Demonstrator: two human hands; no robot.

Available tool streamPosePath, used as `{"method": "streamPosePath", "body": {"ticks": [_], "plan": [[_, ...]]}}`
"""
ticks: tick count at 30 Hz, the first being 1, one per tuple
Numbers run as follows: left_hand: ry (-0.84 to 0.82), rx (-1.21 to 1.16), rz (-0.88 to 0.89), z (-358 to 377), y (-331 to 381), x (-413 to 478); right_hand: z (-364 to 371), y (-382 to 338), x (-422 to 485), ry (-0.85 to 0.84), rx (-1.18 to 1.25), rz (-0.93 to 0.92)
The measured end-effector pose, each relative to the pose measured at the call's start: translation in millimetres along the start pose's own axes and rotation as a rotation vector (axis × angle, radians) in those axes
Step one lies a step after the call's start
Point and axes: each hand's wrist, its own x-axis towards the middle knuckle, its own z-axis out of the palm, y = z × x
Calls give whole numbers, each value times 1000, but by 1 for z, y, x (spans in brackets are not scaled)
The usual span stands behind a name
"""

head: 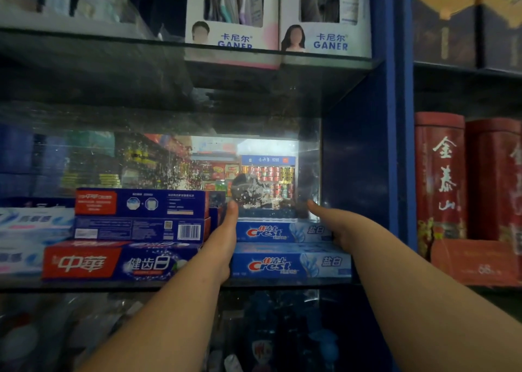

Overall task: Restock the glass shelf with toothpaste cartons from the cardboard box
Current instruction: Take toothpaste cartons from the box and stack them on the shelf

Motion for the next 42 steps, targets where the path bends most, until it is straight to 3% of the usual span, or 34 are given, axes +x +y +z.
{"method": "streamPosePath", "body": {"ticks": [8, 14, 20, 29, 35, 38, 42], "plan": [[-11, 62, -8, 3, 3, -4, -10, 6, 21, -56, 89, 16], [36, 50, -31, 7, 11, -2, 0, -3, -32, -42, 140, -11], [89, 62, -46, 7, 9, 1, -17, 22, 36, -61, 79, -3], [86, 63, -59, 0, 8, 16, -9, 15, 6, -113, 185, -22], [107, 201, 11, 15, 29, -42, 0, -4, -69, 54, 114, -108], [38, 232, -6, 8, 16, -45, 9, 7, -85, 73, 92, -133], [78, 316, 51, -11, -10, -39, 22, 33, -105, 220, -38, -210]]}}
